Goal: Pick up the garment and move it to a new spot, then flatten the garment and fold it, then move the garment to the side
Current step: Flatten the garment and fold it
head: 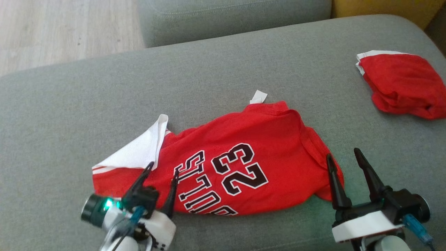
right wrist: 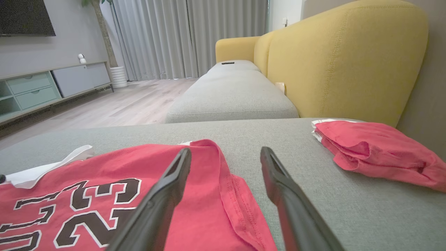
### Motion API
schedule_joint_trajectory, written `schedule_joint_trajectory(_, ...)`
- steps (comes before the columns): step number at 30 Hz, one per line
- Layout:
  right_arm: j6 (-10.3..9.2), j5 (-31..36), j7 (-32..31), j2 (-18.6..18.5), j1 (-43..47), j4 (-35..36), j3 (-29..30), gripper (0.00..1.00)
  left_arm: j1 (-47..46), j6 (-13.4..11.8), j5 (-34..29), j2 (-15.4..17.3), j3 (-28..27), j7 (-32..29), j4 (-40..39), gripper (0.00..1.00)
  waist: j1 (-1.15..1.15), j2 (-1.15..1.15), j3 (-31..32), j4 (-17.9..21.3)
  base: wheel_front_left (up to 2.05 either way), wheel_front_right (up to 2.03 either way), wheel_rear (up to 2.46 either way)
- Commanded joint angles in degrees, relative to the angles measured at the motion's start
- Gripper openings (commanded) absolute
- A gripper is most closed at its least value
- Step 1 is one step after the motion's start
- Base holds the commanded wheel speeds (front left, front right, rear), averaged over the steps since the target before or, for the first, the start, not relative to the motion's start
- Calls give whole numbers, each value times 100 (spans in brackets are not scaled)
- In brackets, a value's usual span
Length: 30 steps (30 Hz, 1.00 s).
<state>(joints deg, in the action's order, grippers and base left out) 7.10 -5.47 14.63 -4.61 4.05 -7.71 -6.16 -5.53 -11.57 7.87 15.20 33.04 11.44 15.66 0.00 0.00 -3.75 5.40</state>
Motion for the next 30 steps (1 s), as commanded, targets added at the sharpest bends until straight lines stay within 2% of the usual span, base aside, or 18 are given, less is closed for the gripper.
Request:
schedule_joint_trajectory(1, 39, -20, 37, -114, -216, 180, -150, 100, -494, -43, -254, 199, -113, -135, 24, 100, 0, 0, -56, 19, 0, 0, 0)
schedule_joint_trajectory(7, 39, -49, 37, -139, -307, 179, -161, 100, -910, -271, -764, 342, 62, -492, 711, 100, 0, 0, -188, 70, 0, 0, 0)
schedule_joint_trajectory(15, 39, -66, 37, -148, -366, 181, -149, 100, -1089, -245, -744, 374, 76, -543, 1192, 100, 0, 0, -276, 85, 0, 0, 0)
schedule_joint_trajectory(16, 39, -66, 37, -148, -368, 182, -143, 100, -1113, -251, -743, 378, 75, -517, 1225, 92, 0, 0, -282, 81, 0, 0, 0)
schedule_joint_trajectory(17, 39, -65, 37, -148, -368, 180, -137, 100, -1139, -263, -743, 381, 72, -461, 1240, 69, 0, 0, -287, 76, 0, 0, 0)
schedule_joint_trajectory(18, 39, -65, 37, -146, -369, 180, -132, 100, -1159, -270, -743, 382, 74, -407, 1255, 26, 0, 0, -290, 70, 0, 0, 0)
schedule_joint_trajectory(19, 39, -66, 37, -145, -370, 179, -130, 100, -1176, -268, -740, 381, 80, -376, 1276, 1, 0, 0, -291, 64, 0, 0, 0)
schedule_joint_trajectory(24, 39, -61, 37, -137, -359, 162, -150, 100, -1249, -233, -717, 375, 123, -230, 1321, 0, 0, 0, -265, 1, 0, 0, 0)
schedule_joint_trajectory(30, 39, -165, 37, -224, -613, -107, -421, 100, -1291, -374, -588, 458, -55, 65, 992, 0, 0, 0, -336, -209, 0, 0, 0)
